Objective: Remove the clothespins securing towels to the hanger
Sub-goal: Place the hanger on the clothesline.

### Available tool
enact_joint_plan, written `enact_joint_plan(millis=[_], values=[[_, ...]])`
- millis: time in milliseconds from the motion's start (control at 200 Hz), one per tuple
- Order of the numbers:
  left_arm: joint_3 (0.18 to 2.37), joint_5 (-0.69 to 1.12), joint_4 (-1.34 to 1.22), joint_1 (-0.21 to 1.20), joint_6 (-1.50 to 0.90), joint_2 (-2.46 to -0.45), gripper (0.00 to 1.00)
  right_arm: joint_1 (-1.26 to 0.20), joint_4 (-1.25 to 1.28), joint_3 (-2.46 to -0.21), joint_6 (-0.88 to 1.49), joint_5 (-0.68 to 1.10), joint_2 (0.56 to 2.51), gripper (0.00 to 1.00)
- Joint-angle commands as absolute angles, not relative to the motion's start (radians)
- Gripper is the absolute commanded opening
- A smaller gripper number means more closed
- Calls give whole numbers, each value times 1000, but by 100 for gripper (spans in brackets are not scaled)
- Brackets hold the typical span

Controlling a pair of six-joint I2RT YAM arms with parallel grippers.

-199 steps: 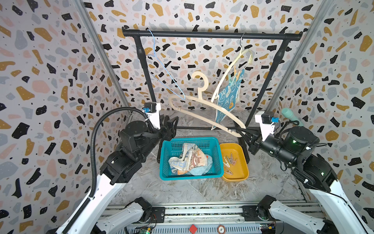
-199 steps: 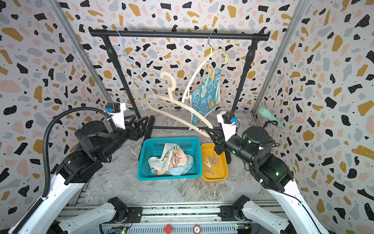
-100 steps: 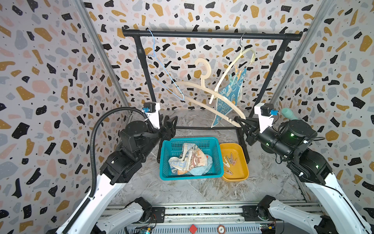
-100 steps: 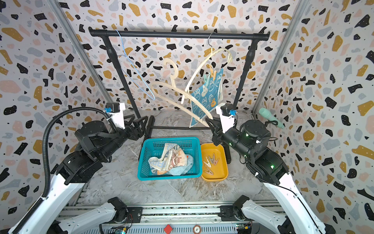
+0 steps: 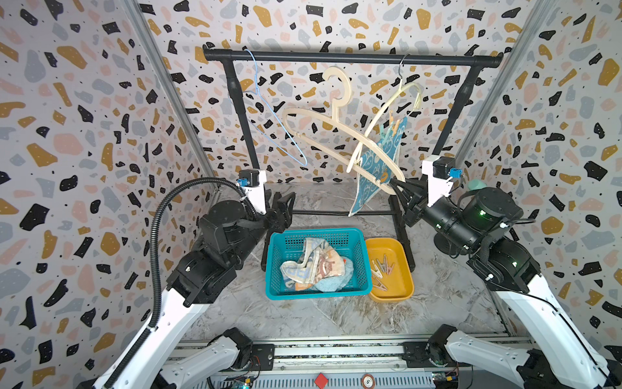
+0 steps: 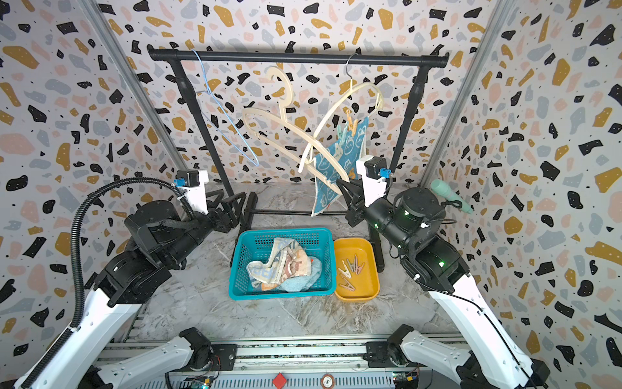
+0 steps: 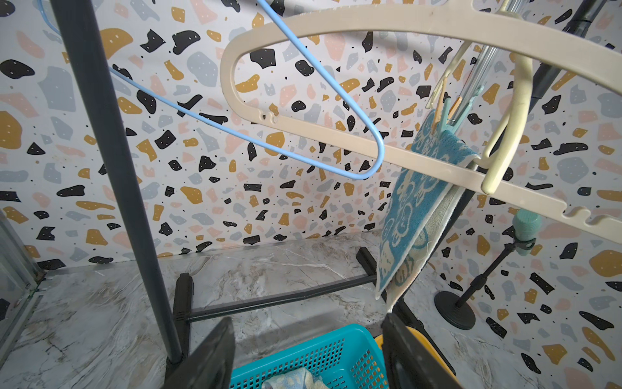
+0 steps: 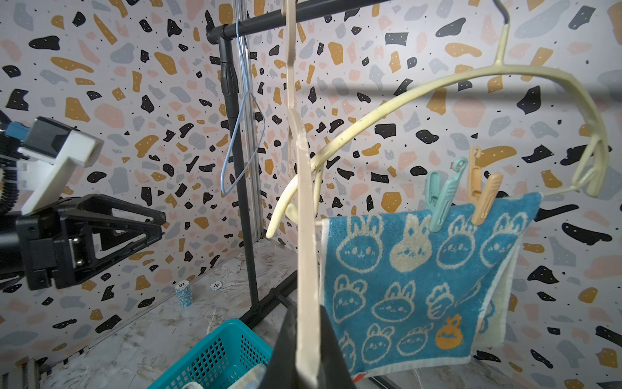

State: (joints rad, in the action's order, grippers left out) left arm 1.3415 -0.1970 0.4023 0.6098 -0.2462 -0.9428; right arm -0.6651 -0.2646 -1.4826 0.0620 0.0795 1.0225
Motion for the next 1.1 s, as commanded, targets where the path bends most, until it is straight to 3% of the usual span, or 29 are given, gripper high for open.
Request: enact_joint_plan(millis=[0, 1096], values=[[1332, -210, 358, 604, -227, -935, 69, -665, -163, -1530, 94, 92, 1019, 0], [1315, -228, 369, 605, -215, -907, 70, -865, -274, -1560, 121, -147, 1072, 0]])
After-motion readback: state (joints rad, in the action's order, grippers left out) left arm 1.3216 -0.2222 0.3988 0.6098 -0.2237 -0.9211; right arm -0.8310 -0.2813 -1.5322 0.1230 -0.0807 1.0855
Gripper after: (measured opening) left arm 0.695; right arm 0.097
